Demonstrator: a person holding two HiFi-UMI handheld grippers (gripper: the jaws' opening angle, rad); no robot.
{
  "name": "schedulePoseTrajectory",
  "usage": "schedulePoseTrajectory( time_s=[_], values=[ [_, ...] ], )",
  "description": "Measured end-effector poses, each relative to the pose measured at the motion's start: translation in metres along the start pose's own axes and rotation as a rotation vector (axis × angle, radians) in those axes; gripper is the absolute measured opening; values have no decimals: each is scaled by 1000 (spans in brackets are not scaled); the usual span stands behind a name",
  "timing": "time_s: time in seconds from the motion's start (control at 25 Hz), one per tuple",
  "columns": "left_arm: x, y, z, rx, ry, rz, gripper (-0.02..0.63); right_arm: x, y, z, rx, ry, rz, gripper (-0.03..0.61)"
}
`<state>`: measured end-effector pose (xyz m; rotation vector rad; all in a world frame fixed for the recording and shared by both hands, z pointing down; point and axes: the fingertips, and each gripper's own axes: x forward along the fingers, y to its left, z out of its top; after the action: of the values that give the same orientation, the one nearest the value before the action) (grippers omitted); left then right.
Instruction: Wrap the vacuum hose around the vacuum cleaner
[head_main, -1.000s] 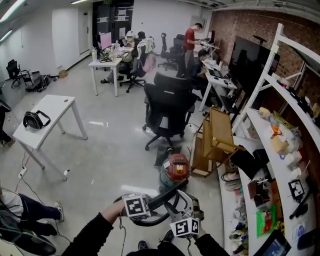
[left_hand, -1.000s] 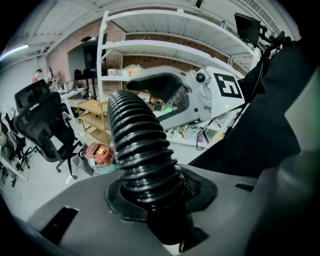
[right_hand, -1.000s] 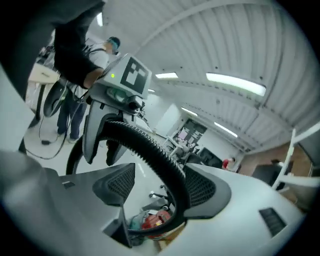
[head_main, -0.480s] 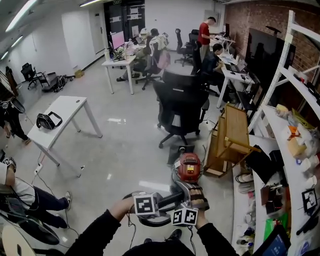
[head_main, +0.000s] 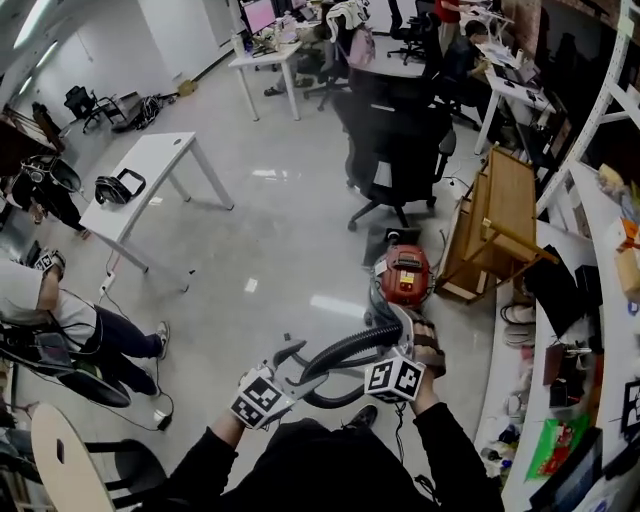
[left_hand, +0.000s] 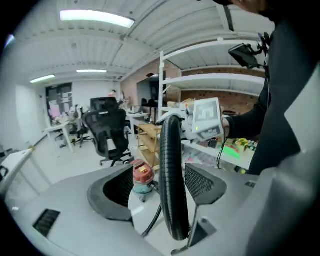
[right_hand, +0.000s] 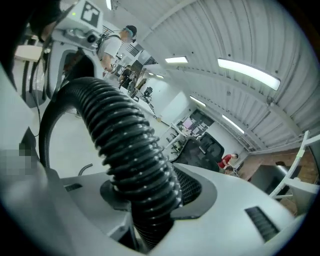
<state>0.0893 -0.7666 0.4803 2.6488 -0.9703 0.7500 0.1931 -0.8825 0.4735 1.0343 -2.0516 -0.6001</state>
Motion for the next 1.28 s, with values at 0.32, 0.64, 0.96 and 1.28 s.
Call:
schedulePoseTrajectory(
  time_s=[0.32, 0.64, 0.96, 1.28],
  values=[
    [52, -35, -98, -231, 126, 64, 331, 13, -57, -31, 199, 54, -24, 178],
    [137, 22, -178, -480, 232, 171, 334, 35, -107, -45, 311, 119, -67, 178],
    [159, 147, -129, -263, 142, 248, 186, 63, -138, -95, 374, 275, -101, 178],
    [211, 226, -71, -70, 147, 144, 186, 76, -141, -171, 549, 469, -118, 178]
  ],
)
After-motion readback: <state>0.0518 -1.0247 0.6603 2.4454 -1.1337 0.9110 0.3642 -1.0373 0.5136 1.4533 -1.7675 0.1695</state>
